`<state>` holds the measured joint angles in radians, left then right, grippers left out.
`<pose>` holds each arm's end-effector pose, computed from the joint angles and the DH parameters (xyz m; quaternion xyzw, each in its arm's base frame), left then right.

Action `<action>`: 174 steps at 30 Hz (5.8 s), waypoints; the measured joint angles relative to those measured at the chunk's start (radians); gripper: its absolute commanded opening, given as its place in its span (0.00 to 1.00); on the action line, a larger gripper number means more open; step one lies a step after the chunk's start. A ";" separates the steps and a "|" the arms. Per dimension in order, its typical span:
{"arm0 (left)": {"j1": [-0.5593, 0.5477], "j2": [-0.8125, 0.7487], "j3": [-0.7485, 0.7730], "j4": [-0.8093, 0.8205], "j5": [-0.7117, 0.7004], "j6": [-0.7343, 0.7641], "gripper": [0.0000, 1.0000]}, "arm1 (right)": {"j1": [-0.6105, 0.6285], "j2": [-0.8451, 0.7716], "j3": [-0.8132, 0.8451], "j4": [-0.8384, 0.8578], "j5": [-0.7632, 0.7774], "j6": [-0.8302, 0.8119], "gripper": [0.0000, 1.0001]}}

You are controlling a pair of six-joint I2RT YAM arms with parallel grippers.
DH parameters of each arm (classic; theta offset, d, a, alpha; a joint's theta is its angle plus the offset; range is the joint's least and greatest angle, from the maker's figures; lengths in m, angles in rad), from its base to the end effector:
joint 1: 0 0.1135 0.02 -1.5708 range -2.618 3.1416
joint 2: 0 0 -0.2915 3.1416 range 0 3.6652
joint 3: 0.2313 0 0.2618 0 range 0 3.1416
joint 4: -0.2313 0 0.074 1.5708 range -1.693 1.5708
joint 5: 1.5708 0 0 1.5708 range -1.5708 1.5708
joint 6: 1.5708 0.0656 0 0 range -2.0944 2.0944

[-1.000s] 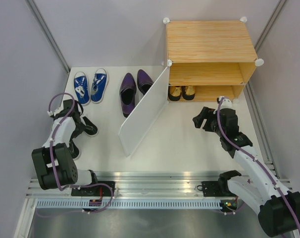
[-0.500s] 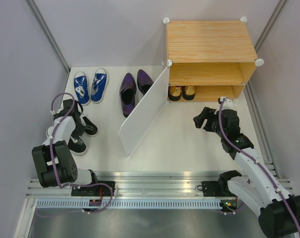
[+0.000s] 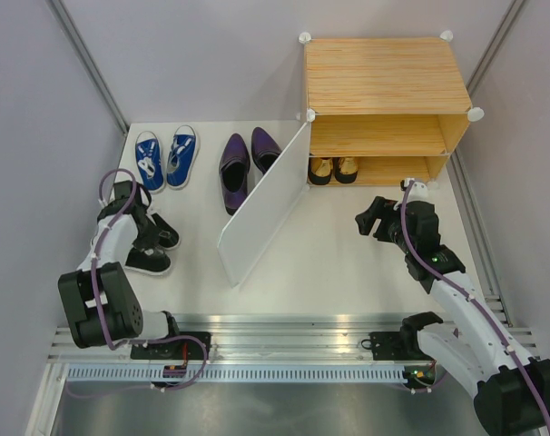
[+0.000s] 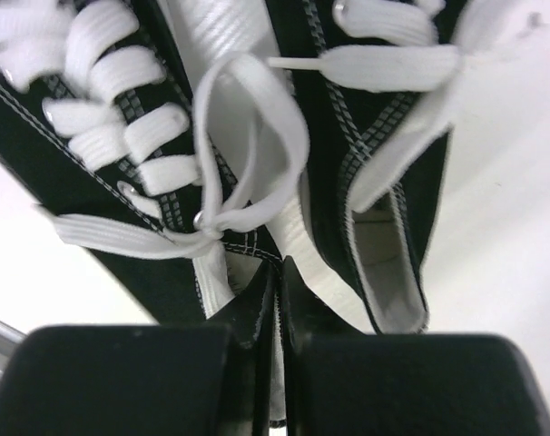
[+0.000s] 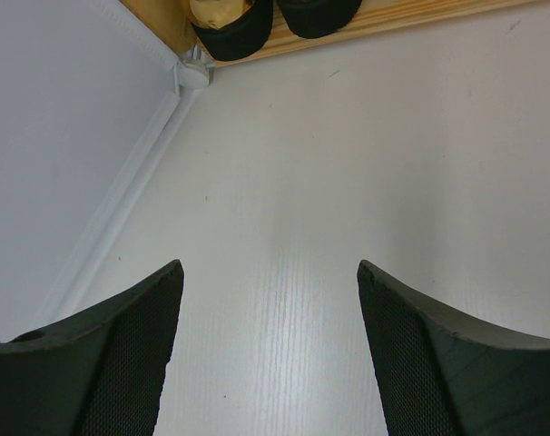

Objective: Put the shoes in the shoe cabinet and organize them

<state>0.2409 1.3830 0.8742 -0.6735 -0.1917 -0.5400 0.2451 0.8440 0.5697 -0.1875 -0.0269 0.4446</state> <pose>0.2590 0.0765 0.2001 -0.3888 0.8962 0.0642 0.2040 0.2060 0.0534 0.2579 0.0776 0.8466 0.1887 0.4916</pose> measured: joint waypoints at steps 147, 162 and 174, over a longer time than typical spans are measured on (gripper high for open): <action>-0.029 0.045 -0.043 0.046 -0.015 -0.467 0.02 | 0.000 0.028 -0.006 0.001 -0.075 0.000 0.79; -0.032 -0.555 0.179 -0.050 0.029 -0.213 0.02 | 0.000 0.063 -0.008 0.021 -0.109 0.005 0.78; -0.035 -0.564 0.266 -0.085 0.174 -0.108 0.57 | 0.000 -0.053 -0.008 0.011 -0.132 0.027 0.82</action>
<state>0.2062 0.8192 1.1397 -0.7582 -0.0181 -0.6476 0.2451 0.7906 0.5613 -0.1761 -0.1593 0.4713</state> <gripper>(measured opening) 0.502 0.812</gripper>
